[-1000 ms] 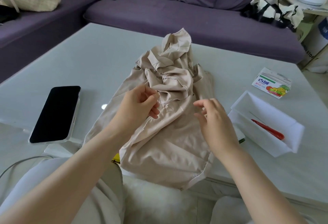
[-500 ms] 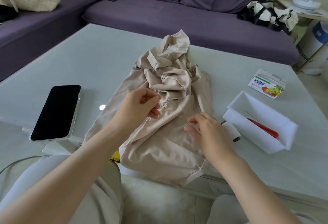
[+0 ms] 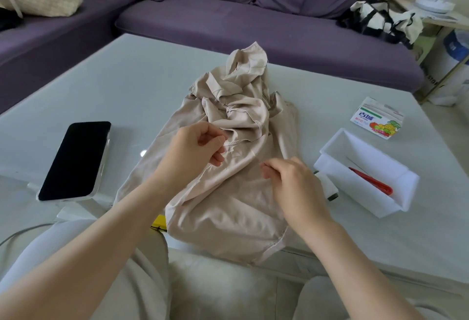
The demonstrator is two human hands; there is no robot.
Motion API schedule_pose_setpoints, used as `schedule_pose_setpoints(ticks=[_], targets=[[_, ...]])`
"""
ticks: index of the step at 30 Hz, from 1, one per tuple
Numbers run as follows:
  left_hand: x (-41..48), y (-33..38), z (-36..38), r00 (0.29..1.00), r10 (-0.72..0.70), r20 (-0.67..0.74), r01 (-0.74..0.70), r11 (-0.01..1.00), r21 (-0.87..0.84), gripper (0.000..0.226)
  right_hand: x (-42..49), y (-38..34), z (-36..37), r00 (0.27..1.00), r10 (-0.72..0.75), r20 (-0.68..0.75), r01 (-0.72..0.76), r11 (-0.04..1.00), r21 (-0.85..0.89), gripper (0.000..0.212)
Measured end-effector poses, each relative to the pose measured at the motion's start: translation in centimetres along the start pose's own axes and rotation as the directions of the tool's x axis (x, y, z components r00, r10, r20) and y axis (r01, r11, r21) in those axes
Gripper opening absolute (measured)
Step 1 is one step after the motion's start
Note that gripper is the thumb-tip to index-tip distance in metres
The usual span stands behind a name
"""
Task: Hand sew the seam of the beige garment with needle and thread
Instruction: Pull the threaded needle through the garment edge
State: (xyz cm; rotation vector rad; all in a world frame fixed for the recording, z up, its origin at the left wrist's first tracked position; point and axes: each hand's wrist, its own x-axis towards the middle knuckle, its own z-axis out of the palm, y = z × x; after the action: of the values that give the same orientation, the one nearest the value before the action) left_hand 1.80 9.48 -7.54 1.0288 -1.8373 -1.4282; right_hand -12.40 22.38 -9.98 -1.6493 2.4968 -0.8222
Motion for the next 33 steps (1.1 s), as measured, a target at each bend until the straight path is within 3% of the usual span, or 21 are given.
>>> schedule_pose_setpoints(ticks=[4, 7, 14, 20, 28, 33], targets=[[-0.4, -0.2, 0.5, 0.981, 0.193, -0.027, -0.173, 0.927, 0.331, 0.018, -0.3, 2.3, -1.3, 0.994, 0.088, -0.064, -0.091, 0.995, -0.034, 0.018], [-0.7, 0.0, 0.8, 0.967, 0.254, -0.022, -0.219, 0.872, 0.438, 0.022, -0.8, 4.6, -2.3, 0.983, 0.168, -0.077, -0.173, 0.982, -0.077, 0.019], [-0.8, 0.1, 2.8, 0.955, 0.296, 0.005, -0.268, 0.859, 0.436, 0.015, -2.5, 7.1, -5.8, 0.927, 0.342, -0.158, -0.352, 0.935, -0.040, 0.022], [-1.4, -0.3, 6.4, 0.928, 0.313, 0.203, -0.372, 0.812, 0.450, 0.017, -4.1, 8.5, -6.8, 0.870, 0.464, -0.167, -0.451, 0.886, 0.112, 0.024], [-1.9, 0.0, 10.8, 0.908, 0.217, 0.359, -0.353, 0.859, 0.372, 0.014, -5.1, 9.2, -5.9, 0.883, 0.453, -0.121, -0.438, 0.889, 0.138, 0.024], [-1.2, 0.3, 12.6, 0.916, 0.182, 0.357, -0.353, 0.787, 0.505, 0.023, -5.0, 9.0, -6.7, 0.886, 0.441, -0.144, -0.430, 0.897, 0.102, 0.023]])
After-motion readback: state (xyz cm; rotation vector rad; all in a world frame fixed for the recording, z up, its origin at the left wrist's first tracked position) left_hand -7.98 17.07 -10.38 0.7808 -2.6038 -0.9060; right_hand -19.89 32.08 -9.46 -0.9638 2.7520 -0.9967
